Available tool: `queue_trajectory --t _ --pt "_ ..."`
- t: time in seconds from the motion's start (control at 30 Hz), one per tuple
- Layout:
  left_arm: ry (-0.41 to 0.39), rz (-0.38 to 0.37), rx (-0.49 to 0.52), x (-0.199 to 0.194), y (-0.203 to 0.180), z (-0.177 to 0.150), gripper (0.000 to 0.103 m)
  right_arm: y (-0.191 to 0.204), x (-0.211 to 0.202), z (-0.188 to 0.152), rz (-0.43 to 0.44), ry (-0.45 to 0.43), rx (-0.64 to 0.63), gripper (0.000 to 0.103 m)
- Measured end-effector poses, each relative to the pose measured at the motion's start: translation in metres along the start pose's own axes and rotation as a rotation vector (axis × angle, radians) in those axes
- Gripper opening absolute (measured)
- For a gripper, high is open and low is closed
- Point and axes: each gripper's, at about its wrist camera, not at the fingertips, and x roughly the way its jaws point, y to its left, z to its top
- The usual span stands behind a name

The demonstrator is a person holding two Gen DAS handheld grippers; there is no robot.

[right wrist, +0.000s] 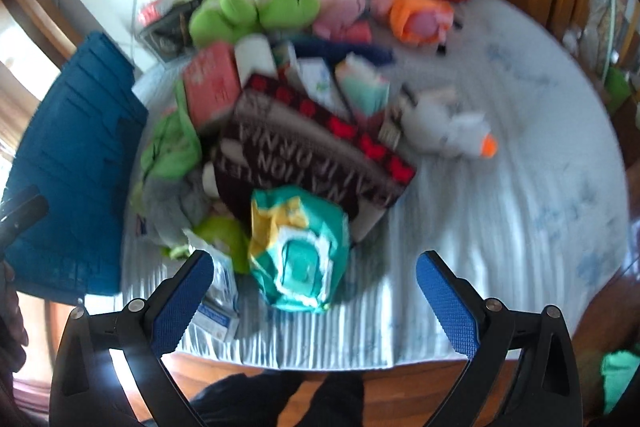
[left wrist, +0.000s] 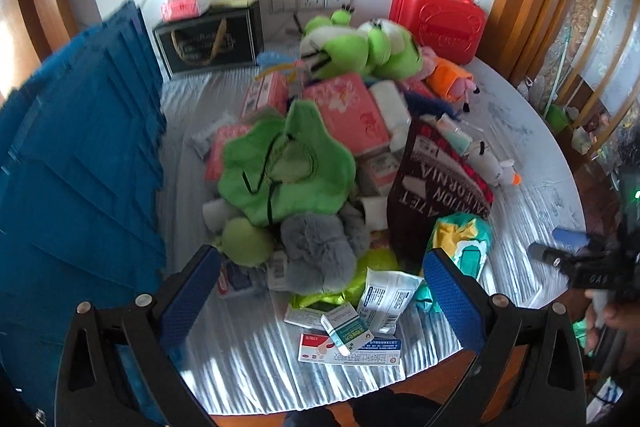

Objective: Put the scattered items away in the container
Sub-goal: 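Move both grippers back over the pile on the bed, then grasp the grey fluffy plush with the left gripper while the right gripper grasps the teal wipes packet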

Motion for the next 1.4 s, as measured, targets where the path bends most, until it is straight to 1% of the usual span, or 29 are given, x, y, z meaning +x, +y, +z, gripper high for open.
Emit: queue_trajectory --t 0.13,0.23,0.27,0.3,0.4,0.47,0.57,0.67,0.87,1.03,1.1,1.13,1.2,1.27,1.3,1.33,1.4 --pt "0.047 -0.008 -0.038 0.038 0.007 -0.010 0.103 0.002 0.038 -0.014 -0.002 0.052 -0.004 0.103" --pt "0.080 -0.006 -0.040 0.067 0.005 -0.015 0.103 0.002 0.060 -0.023 -0.010 0.079 0.000 0.103" --pt "0.093 0.003 -0.035 0.077 0.004 -0.017 0.103 0.001 0.068 -0.026 -0.010 0.089 0.005 0.103" --pt "0.106 0.029 -0.026 0.090 0.002 -0.020 0.103 -0.001 0.075 -0.028 -0.012 0.097 0.011 0.103" --pt "0.113 0.097 -0.009 0.116 -0.001 -0.027 0.103 -0.005 0.090 -0.031 -0.006 0.107 0.044 0.103" --pt "0.118 0.118 -0.015 0.126 0.000 -0.031 0.103 -0.006 0.098 -0.031 -0.003 0.105 0.053 0.103" --pt "0.118 0.088 -0.074 0.140 0.007 -0.033 0.103 -0.004 0.109 -0.032 -0.004 0.110 0.059 0.103" --pt "0.121 0.050 -0.103 0.152 0.010 -0.031 0.103 0.000 0.117 -0.033 0.000 0.115 0.059 0.103" --pt "0.110 0.041 -0.155 0.172 0.014 -0.021 0.103 0.010 0.129 -0.035 -0.002 0.127 0.057 0.103" --pt "0.163 0.031 -0.167 0.197 0.010 -0.014 0.103 0.011 0.134 -0.037 -0.014 0.126 0.068 0.103" --pt "0.185 0.039 -0.146 0.204 0.007 -0.013 0.097 0.009 0.136 -0.038 -0.016 0.124 0.086 0.103" --pt "0.189 0.030 -0.142 0.205 0.007 -0.014 0.089 0.008 0.137 -0.038 -0.017 0.124 0.094 0.103" --pt "0.190 0.043 -0.122 0.205 0.007 -0.014 0.078 0.007 0.139 -0.039 -0.021 0.123 0.104 0.103" --pt "0.187 0.037 -0.121 0.202 0.010 -0.014 0.058 0.007 0.140 -0.040 -0.018 0.120 0.114 0.103" --pt "0.183 0.030 -0.124 0.199 0.014 -0.014 0.053 0.007 0.141 -0.040 -0.012 0.118 0.123 0.103" --pt "0.180 0.026 -0.126 0.197 0.016 -0.014 0.046 0.007 0.142 -0.040 -0.008 0.117 0.130 0.103" --pt "0.181 0.002 -0.141 0.192 0.022 -0.015 0.041 0.007 0.146 -0.041 0.001 0.123 0.151 0.103"
